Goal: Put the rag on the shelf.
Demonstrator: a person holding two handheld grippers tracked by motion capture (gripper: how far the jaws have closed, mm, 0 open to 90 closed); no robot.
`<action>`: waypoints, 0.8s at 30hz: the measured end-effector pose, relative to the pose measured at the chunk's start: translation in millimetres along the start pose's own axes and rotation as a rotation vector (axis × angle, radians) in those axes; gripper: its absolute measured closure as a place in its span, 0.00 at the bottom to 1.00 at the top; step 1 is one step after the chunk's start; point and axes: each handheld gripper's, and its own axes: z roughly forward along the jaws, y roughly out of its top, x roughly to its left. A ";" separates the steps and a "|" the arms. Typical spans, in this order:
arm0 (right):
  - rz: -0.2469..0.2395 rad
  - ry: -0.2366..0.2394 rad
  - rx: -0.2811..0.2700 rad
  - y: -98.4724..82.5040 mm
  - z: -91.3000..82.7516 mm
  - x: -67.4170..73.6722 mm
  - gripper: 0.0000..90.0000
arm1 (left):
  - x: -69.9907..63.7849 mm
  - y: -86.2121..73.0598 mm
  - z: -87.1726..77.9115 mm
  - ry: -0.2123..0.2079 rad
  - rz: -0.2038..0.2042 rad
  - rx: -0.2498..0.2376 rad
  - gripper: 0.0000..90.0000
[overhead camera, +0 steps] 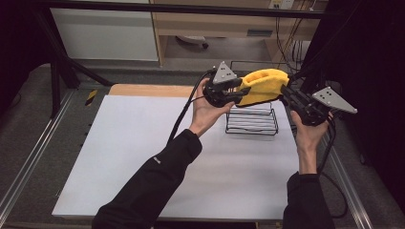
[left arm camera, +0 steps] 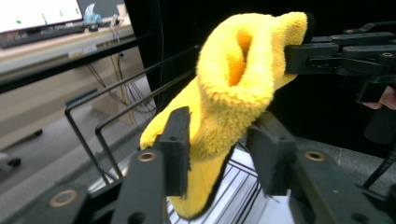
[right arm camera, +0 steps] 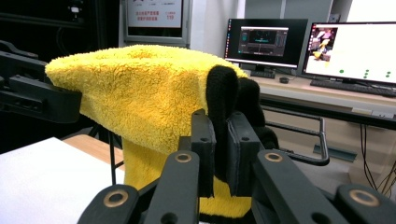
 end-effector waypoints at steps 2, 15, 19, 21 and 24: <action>0.006 0.004 0.009 0.2 -0.5 -0.2 0.93 | 0.8 2.9 -1.5 0.010 -0.012 0.029 0.59; 0.003 0.011 0.078 1.7 -4.3 1.4 0.91 | -15.5 21.0 -13.7 -0.016 -0.037 0.066 0.76; 0.006 0.019 0.098 4.3 -7.8 2.5 0.89 | -16.8 15.9 -13.6 -0.023 -0.052 0.081 0.84; 0.006 0.021 0.109 6.8 -9.8 3.9 0.86 | -17.3 12.9 -12.9 -0.023 -0.054 0.087 0.85; 0.009 0.025 0.128 10.7 -13.1 5.9 0.77 | -18.0 9.1 -11.6 -0.015 -0.049 0.095 0.86</action>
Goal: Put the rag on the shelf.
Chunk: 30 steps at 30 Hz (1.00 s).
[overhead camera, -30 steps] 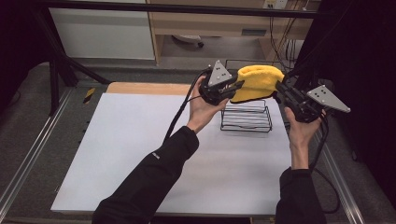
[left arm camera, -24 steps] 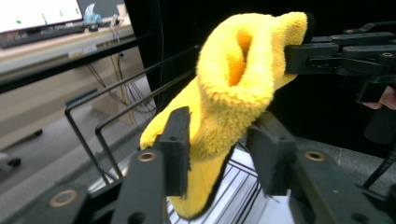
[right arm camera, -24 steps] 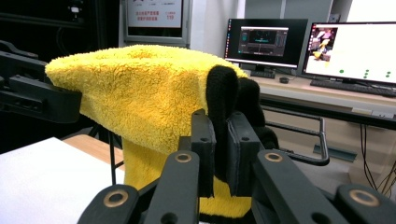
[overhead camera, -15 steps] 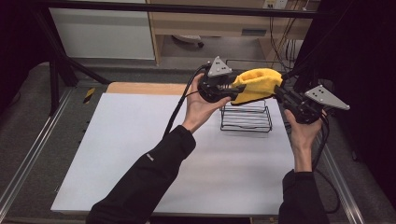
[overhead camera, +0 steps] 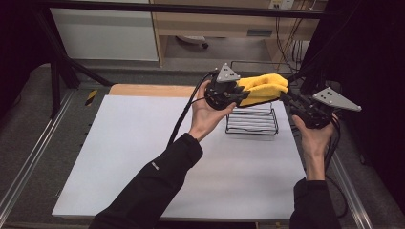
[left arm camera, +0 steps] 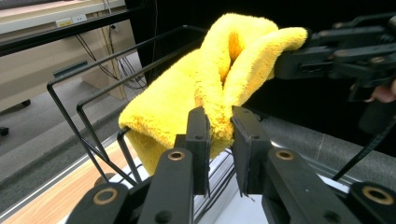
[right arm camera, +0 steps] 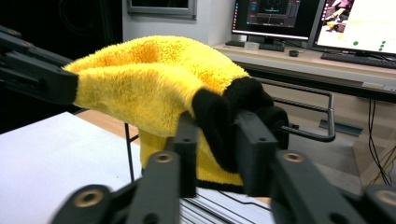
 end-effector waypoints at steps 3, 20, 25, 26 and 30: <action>0.004 -0.002 0.011 3.6 -5.5 1.4 0.68 | -0.4 -4.4 2.2 0.005 0.013 0.014 0.86; 0.072 -0.006 0.093 17.2 3.3 -2.1 0.67 | -4.1 -29.1 17.4 0.028 0.067 0.083 0.83; 0.052 -0.011 0.134 8.3 9.7 3.6 0.92 | -1.8 -34.6 16.3 0.020 0.064 0.094 0.81; 0.049 -0.015 0.141 5.8 8.9 3.9 0.92 | -1.2 -35.9 15.8 0.020 0.059 0.092 0.81; 0.057 -0.015 0.144 -5.3 4.0 0.5 0.92 | 2.1 -40.2 11.9 0.015 0.032 0.081 0.76</action>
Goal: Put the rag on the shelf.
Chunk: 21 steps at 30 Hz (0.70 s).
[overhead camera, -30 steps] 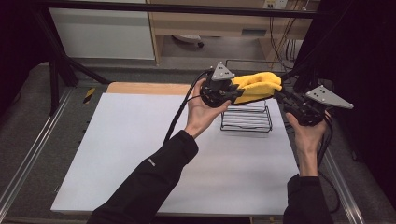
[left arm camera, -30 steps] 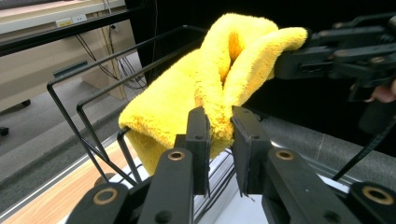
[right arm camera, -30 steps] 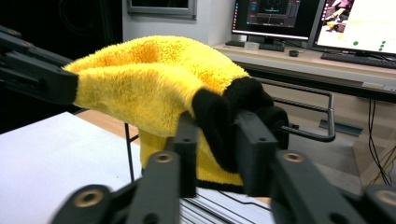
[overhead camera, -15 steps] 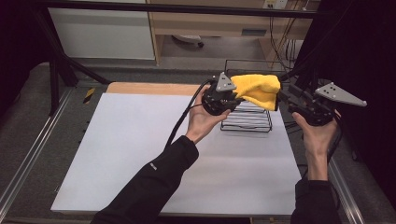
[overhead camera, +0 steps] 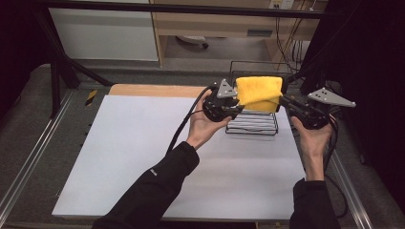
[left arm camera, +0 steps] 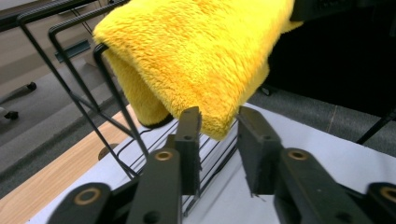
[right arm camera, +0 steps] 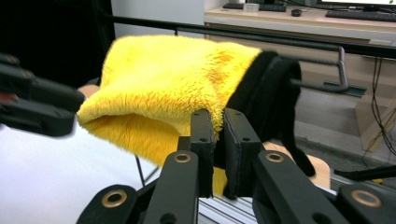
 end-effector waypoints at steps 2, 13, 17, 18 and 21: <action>-0.012 -0.012 0.010 -4.4 -0.5 -1.8 0.91 | 2.5 -0.5 -2.4 -0.004 -0.016 -0.005 0.70; 0.012 0.025 -0.017 -4.1 -7.3 -6.4 0.68 | 14.6 8.9 2.6 0.042 -0.120 -0.017 0.44; 0.043 0.023 -0.056 7.7 -13.8 -8.9 0.66 | 16.8 8.4 11.4 0.031 -0.142 0.013 0.45; 0.049 0.021 -0.055 11.2 -13.1 -9.6 0.66 | 17.1 7.7 13.5 0.029 -0.143 0.019 0.47; 0.079 0.006 -0.033 18.8 -5.1 -12.4 0.66 | 17.4 4.9 18.3 0.035 -0.137 0.036 0.52</action>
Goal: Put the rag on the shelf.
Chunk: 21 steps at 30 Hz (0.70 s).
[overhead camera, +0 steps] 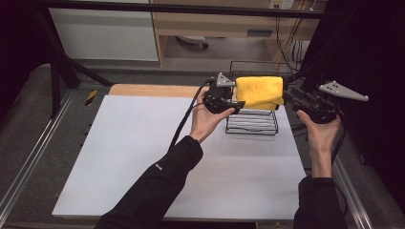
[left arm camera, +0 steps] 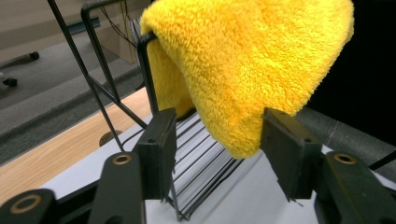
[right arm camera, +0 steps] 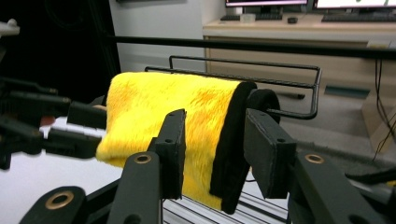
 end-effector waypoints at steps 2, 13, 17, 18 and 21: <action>0.022 -0.002 0.047 0.1 8.8 -1.8 0.67 | 1.1 -0.6 1.6 -0.012 -0.010 -0.006 0.53; 0.050 0.058 0.097 -20.3 20.0 -4.5 0.94 | 5.9 0.3 4.8 -0.032 -0.039 -0.011 0.82; 0.024 0.068 0.061 -20.4 5.2 2.5 0.95 | 8.0 -1.1 4.0 -0.041 -0.051 -0.017 0.91; 0.018 0.066 0.057 -20.8 1.8 4.2 0.95 | 7.0 -1.3 4.0 -0.040 -0.047 -0.016 0.92; 0.013 0.056 0.055 -24.7 -3.2 6.7 0.95 | 2.8 -1.8 3.9 -0.024 -0.021 -0.012 0.93</action>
